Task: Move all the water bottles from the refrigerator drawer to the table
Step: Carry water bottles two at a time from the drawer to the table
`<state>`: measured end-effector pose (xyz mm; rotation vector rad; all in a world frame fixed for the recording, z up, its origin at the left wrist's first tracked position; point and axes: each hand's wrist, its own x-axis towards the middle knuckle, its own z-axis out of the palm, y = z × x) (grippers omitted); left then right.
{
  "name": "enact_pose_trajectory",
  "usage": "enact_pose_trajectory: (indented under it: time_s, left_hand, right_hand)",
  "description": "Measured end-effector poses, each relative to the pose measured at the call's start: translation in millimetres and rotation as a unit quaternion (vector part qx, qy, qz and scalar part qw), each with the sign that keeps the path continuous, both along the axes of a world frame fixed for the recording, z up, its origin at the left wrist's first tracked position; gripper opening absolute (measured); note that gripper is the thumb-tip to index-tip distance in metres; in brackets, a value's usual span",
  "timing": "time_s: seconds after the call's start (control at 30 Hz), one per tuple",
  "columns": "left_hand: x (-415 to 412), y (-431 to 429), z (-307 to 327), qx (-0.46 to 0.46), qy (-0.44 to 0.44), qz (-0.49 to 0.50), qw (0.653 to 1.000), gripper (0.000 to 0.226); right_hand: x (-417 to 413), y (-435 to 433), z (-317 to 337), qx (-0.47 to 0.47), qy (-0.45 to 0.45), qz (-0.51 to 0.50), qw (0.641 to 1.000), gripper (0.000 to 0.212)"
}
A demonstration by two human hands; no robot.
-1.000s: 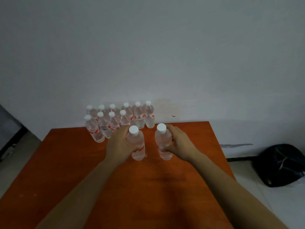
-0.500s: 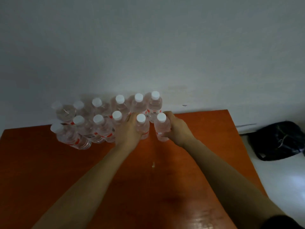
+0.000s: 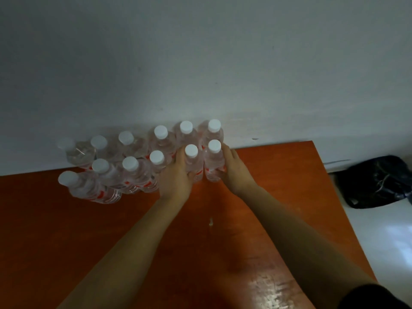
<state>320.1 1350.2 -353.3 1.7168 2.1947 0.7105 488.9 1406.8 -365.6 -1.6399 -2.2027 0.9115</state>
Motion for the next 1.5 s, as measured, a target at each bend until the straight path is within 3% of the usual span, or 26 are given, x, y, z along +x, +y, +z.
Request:
enact_pose_trajectory:
  time_s: [0.2,0.43,0.6,0.87,1.03,1.2,1.4,1.5]
  left_hand:
    - [-2,-13,14,0.031,-0.015,-0.066,0.997,0.082]
    - [23,-62,16,0.063,0.081,-0.128,0.986,0.061]
    - [88,-89,50,0.054,0.139,-0.161,0.975,0.072]
    - [268,-181,159,0.179,0.165,-0.272,0.931,0.077]
    - [418,-294,190,0.244,0.155,-0.411,0.864,0.077]
    - [574,-419,200,0.289,0.124,-0.549,0.774,0.077]
    - [724,-567,195,0.296,0.067,-0.676,0.672,0.080]
    - [789,-632,183,0.302,0.056,-0.720,0.622,0.080]
  right_hand:
    - [11,-24,12,0.047,-0.019,0.010,0.999,0.105]
    - [83,-93,33,0.162,-0.055,-0.061,0.983,0.074]
    - [161,-154,63,0.257,-0.132,-0.163,0.944,0.066]
    - [323,-326,142,0.328,-0.197,-0.357,0.852,0.071]
    - [443,-504,173,0.318,-0.246,-0.469,0.787,0.073]
    - [549,-691,187,0.277,-0.297,-0.600,0.689,0.076]
    - [621,-868,178,0.211,-0.335,-0.722,0.568,0.081]
    - [654,-929,165,0.176,-0.341,-0.759,0.526,0.082]
